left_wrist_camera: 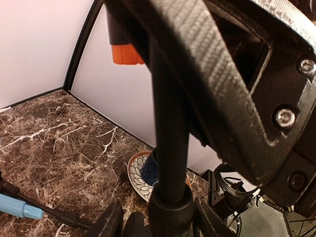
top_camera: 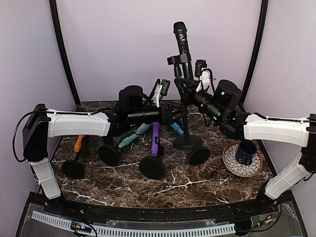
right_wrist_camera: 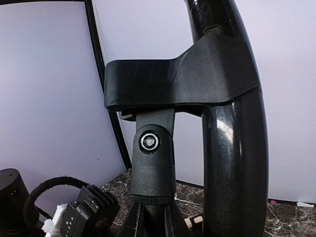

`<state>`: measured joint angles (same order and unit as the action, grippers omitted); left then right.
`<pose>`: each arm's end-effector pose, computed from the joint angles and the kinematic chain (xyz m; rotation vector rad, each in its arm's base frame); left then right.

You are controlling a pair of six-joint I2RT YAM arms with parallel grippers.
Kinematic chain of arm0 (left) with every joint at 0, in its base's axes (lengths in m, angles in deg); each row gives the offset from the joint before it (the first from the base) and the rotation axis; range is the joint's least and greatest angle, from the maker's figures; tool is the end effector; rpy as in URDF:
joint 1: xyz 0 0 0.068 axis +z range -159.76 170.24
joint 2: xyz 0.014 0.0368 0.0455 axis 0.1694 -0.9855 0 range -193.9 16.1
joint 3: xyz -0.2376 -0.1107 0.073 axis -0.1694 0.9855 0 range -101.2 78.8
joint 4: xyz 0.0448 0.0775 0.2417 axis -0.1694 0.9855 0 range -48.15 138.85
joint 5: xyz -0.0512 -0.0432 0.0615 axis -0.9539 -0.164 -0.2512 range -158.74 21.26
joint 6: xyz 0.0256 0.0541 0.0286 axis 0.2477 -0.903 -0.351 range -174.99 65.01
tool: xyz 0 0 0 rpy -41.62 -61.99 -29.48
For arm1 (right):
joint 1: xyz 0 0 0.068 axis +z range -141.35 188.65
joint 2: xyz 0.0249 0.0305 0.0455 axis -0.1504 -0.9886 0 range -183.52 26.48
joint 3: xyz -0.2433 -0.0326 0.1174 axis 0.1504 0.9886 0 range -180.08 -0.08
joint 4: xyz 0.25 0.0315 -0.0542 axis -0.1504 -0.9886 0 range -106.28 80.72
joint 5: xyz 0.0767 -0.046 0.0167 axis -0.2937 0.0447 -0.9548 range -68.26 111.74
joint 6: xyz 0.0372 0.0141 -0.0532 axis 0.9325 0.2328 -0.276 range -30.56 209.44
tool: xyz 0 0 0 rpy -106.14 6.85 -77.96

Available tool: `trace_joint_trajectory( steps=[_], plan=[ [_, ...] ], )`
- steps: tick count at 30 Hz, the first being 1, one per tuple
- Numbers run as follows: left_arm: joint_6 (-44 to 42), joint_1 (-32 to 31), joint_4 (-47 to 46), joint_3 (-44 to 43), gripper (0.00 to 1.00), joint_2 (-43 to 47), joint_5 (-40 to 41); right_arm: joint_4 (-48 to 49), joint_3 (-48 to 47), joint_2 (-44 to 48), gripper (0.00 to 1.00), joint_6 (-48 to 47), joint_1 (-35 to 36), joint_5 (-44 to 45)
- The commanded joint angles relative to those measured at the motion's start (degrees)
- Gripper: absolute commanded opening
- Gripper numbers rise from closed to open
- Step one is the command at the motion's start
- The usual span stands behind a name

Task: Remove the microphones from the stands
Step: Pass from the right arm to the left

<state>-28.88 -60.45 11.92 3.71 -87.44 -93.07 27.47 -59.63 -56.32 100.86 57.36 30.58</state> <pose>0.2645 -0.3574 0.3105 0.7217 1.5636 -1.3557 0.2403 0.2612 0.3640 -0.3118 1.3452 0.7812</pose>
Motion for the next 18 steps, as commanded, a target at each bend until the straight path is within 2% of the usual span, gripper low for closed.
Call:
trace_joint_trajectory(
  steps=[1, 4, 11, 12, 18],
  plan=[
    [-2.30, -0.27, -0.52, -2.46, 0.48, -0.08, -0.85, 8.08, 0.19, 3.38, 0.00, 0.59, 0.34, -1.63],
    [-2.56, -0.27, -0.22, -2.94, 0.43, -0.49, -1.15, 8.29, 0.80, 3.66, 0.00, 0.62, 0.36, -1.39],
    [-2.72, -0.28, 0.00, -3.54, 0.45, -1.42, -1.64, 7.77, 0.93, 3.66, 0.00, 0.06, 0.34, -1.28],
    [-2.84, -0.28, 0.15, -3.67, 0.43, -1.45, -1.74, 7.73, 0.86, 3.71, 0.00, -0.05, 0.34, -1.33],
    [-3.36, -0.28, 1.29, -4.10, 0.15, -1.74, -1.34, 7.47, 1.09, 3.70, 0.00, -0.08, 0.33, -0.85]
  ],
)
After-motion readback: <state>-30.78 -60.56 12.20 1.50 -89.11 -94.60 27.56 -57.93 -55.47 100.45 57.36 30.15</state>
